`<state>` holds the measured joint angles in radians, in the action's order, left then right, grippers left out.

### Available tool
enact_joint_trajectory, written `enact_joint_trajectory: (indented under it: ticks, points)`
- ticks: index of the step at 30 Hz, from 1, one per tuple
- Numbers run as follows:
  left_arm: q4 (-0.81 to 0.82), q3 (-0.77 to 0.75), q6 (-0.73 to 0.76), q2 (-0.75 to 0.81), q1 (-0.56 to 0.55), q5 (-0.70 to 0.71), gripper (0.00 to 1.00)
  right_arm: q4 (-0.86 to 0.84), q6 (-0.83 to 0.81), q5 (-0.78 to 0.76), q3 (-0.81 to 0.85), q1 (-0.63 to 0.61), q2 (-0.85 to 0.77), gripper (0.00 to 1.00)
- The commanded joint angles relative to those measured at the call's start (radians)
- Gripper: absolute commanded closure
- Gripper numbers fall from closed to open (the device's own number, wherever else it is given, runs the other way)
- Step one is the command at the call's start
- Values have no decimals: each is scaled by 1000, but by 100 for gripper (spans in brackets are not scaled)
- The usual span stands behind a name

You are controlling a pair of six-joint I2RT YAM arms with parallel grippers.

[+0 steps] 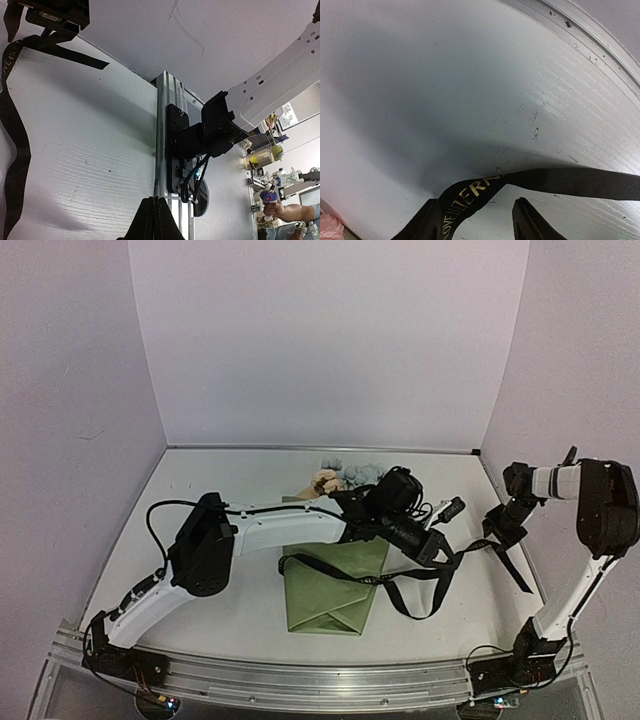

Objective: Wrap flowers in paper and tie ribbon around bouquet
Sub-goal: Place the left side of the ribbon on the folded bouquet.

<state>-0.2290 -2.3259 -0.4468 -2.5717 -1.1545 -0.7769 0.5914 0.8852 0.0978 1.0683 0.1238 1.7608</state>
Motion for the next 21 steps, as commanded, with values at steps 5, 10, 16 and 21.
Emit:
enact_joint_trajectory:
  ticks: [5,10,16,21]
  points:
    - [-3,-57,48,12,8,39,73,7,-5,-10,76,2,67,97]
    - [16,-33,38,51,29,76,52,7,-51,7,115,2,19,100]
    - [156,209,-36,241,99,89,36,-24,-131,38,178,-51,-77,100]
    - [338,537,-209,459,213,111,35,-44,-248,47,234,-224,-136,100]
